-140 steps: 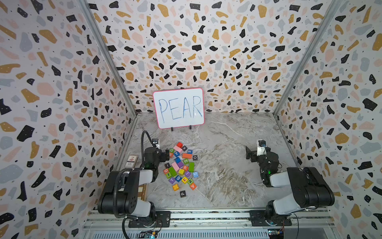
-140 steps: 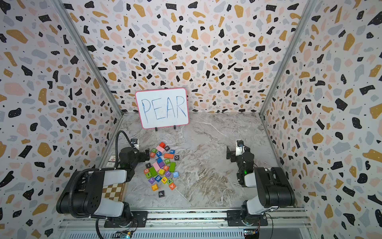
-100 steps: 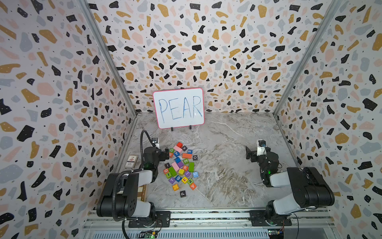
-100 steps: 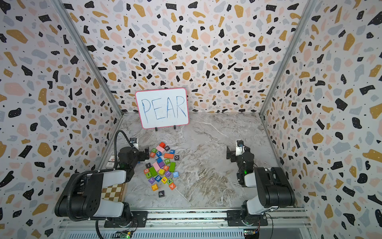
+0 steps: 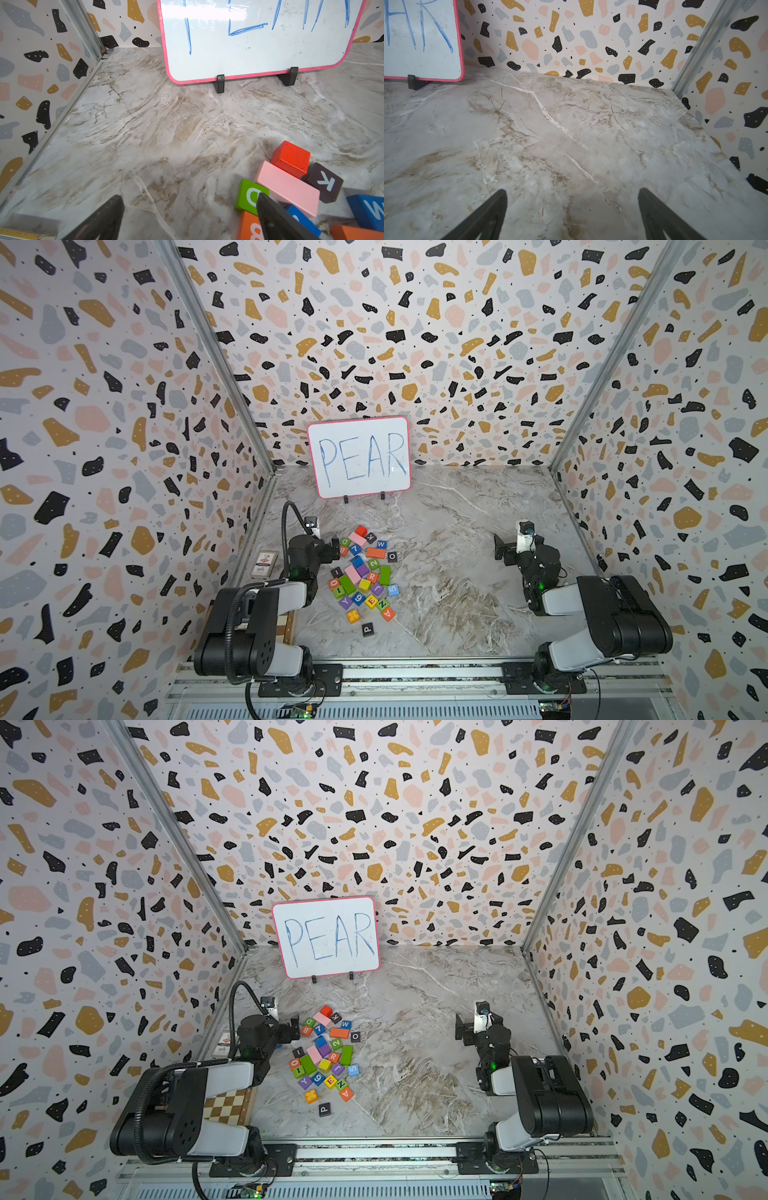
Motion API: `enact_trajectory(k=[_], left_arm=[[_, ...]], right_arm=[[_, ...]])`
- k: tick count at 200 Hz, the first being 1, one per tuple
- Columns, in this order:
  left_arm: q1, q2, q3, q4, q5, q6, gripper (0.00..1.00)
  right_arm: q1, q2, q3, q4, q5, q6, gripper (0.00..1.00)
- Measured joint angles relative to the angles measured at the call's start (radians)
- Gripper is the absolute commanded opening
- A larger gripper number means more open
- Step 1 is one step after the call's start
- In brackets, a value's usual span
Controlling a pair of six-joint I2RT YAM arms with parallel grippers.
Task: Spell the uppercase word “pear” with letter blocks
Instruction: Pick up the letter block from the center of the board.
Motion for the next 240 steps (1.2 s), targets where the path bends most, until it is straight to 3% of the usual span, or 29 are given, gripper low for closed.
enact_trajectory(k=[50, 66, 105, 140, 176, 199, 240], left_arm=[[0.0, 0.0, 0.0, -0.001, -0.003, 0.0, 0.99], [-0.005, -0.013, 0.0, -0.019, -0.05, -0.014, 0.99], [-0.043, -0.183, 0.179, -0.402, -0.235, -0.12, 0.99], [-0.182, -0.271, 0.426, -0.805, -0.332, -0.349, 0.99], [-0.335, -0.277, 0.453, -1.178, -0.297, -0.549, 0.99], [-0.451, -0.348, 0.444, -1.387, -0.266, -0.635, 0.99], [-0.621, -0.47, 0.451, -1.579, -0.222, -0.786, 0.96]], right_arm=[[0.0, 0.0, 0.0, 0.0, 0.0, 0.0, 1.0], [0.018, -0.018, 0.021, -0.07, 0.033, -0.001, 1.0], [0.174, -0.099, 0.292, -0.425, 0.16, 0.035, 1.0], [0.426, -0.18, 0.39, -0.62, 0.209, 0.121, 1.0], [0.687, -0.206, 0.34, -0.792, 0.174, 0.173, 1.0], [0.749, -0.254, 0.282, -0.871, 0.122, 0.189, 0.99], [0.769, -0.357, 0.209, -0.916, 0.008, 0.196, 0.99]])
